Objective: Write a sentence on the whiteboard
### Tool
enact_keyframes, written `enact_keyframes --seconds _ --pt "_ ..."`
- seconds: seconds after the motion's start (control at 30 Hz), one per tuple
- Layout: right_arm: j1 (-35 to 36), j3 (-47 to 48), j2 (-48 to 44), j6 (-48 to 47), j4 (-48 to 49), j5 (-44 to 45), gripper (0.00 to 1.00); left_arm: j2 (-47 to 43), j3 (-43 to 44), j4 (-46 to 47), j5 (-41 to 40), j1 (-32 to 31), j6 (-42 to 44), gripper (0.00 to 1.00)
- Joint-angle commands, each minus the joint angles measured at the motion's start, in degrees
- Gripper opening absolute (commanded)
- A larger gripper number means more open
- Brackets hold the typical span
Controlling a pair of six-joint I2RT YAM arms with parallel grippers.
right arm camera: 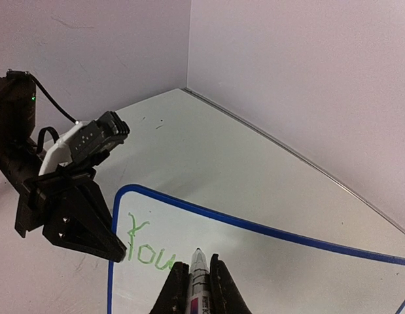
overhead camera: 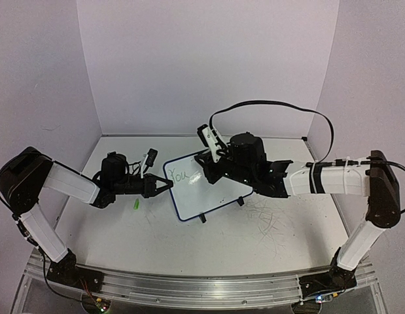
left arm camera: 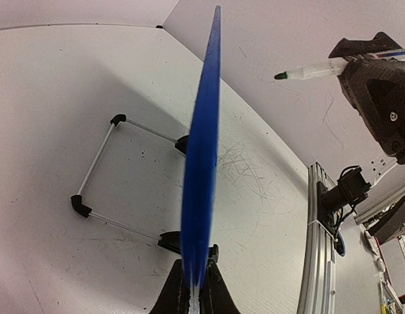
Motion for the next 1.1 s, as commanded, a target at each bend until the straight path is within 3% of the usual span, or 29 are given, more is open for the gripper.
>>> enact_keyframes --seconds 0.0,0.17,0.73,1.07 --pt "0.25 -0.56 -2.80 -2.33 0.00 3.66 0.00 -0.57 0.06 -4.15 -1.14 0.03 2.32 0.00" --pt "0.21 0.11 -1.23 -4.65 0.33 5.83 0.00 -1.34 0.35 -4.25 -1.59 0.10 3.31 0.00" --pt "1.66 -4.04 -3.80 -4.61 2.28 -3.57 0.00 -2.22 0.40 -5.05 -2.01 0.11 3.81 0.00" --pt "2.06 -4.46 -3.77 -3.62 1.91 2.31 0.00 -1.42 1.43 -5.60 -2.99 0.11 3.36 0.00"
